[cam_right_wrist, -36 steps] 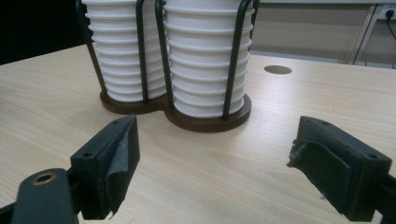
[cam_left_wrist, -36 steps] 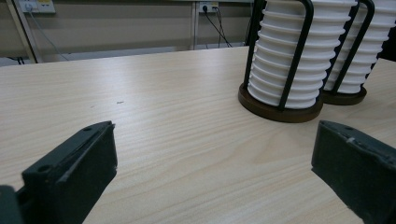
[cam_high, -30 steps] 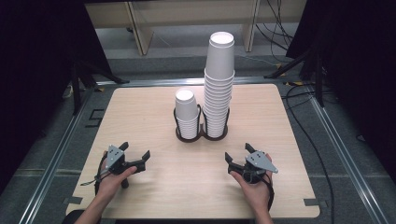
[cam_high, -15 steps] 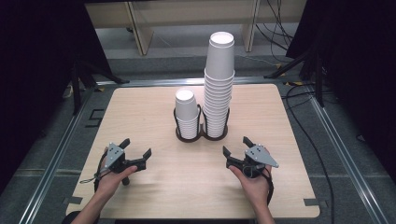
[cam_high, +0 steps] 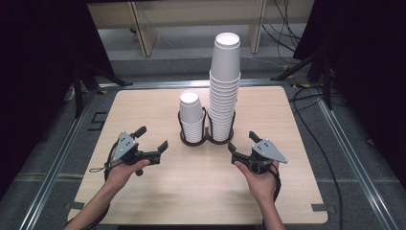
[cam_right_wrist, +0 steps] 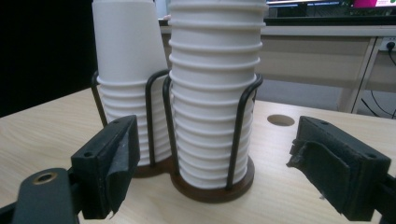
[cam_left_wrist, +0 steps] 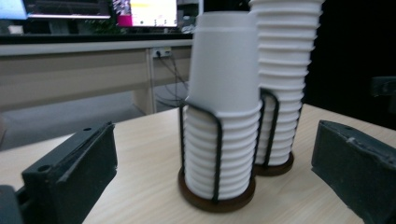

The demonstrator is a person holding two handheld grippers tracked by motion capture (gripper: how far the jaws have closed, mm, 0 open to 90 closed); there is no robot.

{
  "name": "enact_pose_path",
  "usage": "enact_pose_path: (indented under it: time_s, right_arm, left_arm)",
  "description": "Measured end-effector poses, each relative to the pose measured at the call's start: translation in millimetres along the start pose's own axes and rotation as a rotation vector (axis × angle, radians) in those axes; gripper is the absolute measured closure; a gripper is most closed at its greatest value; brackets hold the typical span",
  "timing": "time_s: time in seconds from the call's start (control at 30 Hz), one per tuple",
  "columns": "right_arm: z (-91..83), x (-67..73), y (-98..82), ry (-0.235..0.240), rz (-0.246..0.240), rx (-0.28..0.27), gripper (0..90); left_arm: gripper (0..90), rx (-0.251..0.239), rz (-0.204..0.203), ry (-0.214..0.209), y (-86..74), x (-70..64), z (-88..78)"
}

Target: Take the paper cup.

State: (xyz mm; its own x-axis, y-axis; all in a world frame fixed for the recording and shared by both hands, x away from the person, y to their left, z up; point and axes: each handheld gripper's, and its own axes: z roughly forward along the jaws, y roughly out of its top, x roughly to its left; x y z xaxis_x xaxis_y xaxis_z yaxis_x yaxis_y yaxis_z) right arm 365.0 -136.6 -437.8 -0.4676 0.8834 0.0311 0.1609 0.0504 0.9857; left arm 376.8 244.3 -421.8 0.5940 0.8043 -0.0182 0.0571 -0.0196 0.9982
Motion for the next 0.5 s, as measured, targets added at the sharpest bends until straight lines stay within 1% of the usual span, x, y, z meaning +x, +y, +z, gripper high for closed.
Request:
enact_pose_path:
  time_s: [0.03,0.07,0.1,0.13,0.17,0.2,0.23,0.27,0.3,0.33,0.37,0.4,0.43,0.47,0.5]
  right_arm:
    - [1.6,-0.5,2.4,0.010,-0.001,-0.013,15.5]
    - [1.3,-0.5,5.7,0.005,-0.002,-0.010,15.5]
    - [2.3,-0.7,8.7,0.005,-0.006,-0.020,15.5]
    - [2.2,-0.2,12.2,0.005,0.002,-0.023,15.6]
    - [3.1,-0.8,15.4,0.004,-0.007,-0.026,15.6]
    - [3.6,0.2,18.4,0.012,0.016,-0.025,15.7]
    - [4.2,-0.3,22.1,0.014,0.002,-0.021,15.7]
    - [5.6,0.1,25.1,0.012,0.014,-0.027,15.8]
    - [6.7,-1.6,29.0,0.008,-0.016,-0.036,15.8]
    - [8.5,-2.0,32.5,0.007,-0.025,-0.054,15.8]
    - [9.9,-1.7,35.9,0.015,-0.014,-0.055,15.8]
    - [10.3,-1.8,39.8,0.012,-0.014,-0.055,15.8]
    - [11.6,-2.7,44.4,0.011,-0.022,-0.070,15.8]
    - [12.1,-1.6,47.9,0.012,-0.005,-0.072,15.8]
    - [13.5,-1.6,50.6,0.025,0.003,-0.091,15.8]
  left_arm:
    - [0.0,-0.008,0.005,-0.011,4.1,-2.3,3.6]
    - [0.0,-0.021,0.004,-0.023,8.1,-5.2,7.5]
    - [0.0,-0.027,0.007,-0.036,11.9,-8.0,11.0]
    - [0.0,-0.033,0.009,-0.046,15.3,-11.3,14.4]
    - [0.0,-0.044,0.024,-0.055,18.4,-14.1,18.0]
    - [0.0,-0.051,0.039,-0.064,21.1,-17.1,21.7]
    - [0.0,-0.054,0.045,-0.077,23.5,-20.4,25.4]
    - [0.0,-0.062,0.068,-0.086,26.5,-22.2,29.2]
    - [0.0,-0.067,0.073,-0.095,29.1,-24.9,33.1]
    - [0.0,-0.075,0.087,-0.105,32.2,-26.6,37.4]
    - [0.0,-0.074,0.078,-0.111,34.4,-30.0,40.7]
    - [0.0,-0.074,0.078,-0.111,34.4,-30.0,40.7]
    - [0.0,-0.080,0.092,-0.128,39.9,-34.6,48.9]
    - [0.0,-0.080,0.095,-0.134,41.4,-35.9,51.5]
    - [0.0,-0.082,0.101,-0.140,43.3,-37.4,55.0]
